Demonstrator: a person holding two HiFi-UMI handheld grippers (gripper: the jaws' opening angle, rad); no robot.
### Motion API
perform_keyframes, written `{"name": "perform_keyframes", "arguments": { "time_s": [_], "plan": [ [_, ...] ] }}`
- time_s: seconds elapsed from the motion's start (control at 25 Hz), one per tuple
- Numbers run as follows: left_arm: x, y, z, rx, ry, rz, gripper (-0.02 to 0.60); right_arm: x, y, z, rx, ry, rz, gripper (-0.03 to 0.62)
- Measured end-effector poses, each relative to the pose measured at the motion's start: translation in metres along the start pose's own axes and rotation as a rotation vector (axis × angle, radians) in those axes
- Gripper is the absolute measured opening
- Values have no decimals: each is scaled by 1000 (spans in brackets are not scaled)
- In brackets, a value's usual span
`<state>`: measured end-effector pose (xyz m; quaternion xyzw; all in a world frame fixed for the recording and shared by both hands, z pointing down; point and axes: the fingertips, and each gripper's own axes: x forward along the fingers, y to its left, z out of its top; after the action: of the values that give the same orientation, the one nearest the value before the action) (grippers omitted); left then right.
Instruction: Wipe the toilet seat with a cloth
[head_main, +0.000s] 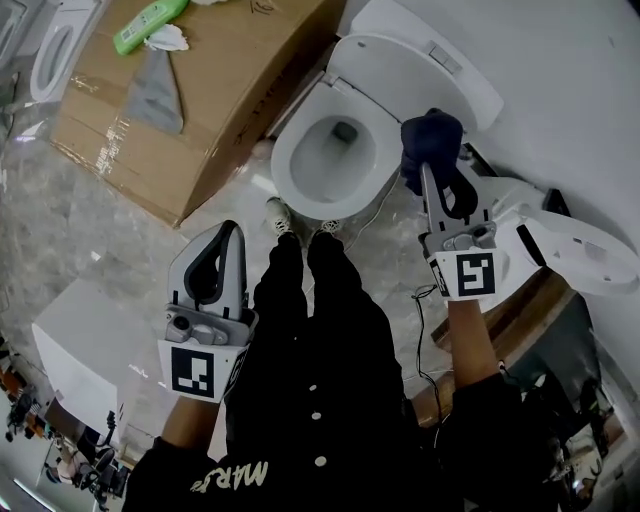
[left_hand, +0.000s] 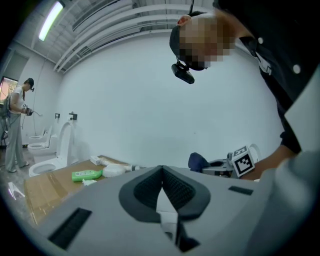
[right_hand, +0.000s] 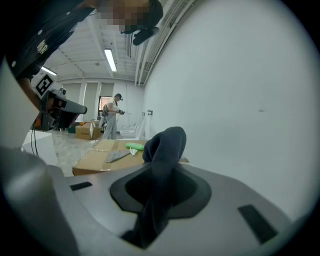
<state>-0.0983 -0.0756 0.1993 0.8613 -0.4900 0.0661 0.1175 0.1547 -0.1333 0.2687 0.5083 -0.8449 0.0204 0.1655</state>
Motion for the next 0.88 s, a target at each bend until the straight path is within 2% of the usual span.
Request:
{"name": "perform_keyframes", "arguments": {
  "time_s": [0.16,0.32,0.44,0.6,0.88],
  "plan": [
    [13,-7,-25,-32,18,-10,12,26,5,-35,-30,62,62,72],
    [24,-17,-51,-69,39,-35,11,53,12,-69,-106,93,103,74],
    [31,-22,-73,-113,49,-55,11,71,19,-96,-186,118,152,73],
    [40,-39,-100,-164,60,-102,11,94,27,-143,-311,210,227,72],
    [47,-42,-142,-210,74,-102,11,128,35,-211,-419,302,276,72]
  ]
}}
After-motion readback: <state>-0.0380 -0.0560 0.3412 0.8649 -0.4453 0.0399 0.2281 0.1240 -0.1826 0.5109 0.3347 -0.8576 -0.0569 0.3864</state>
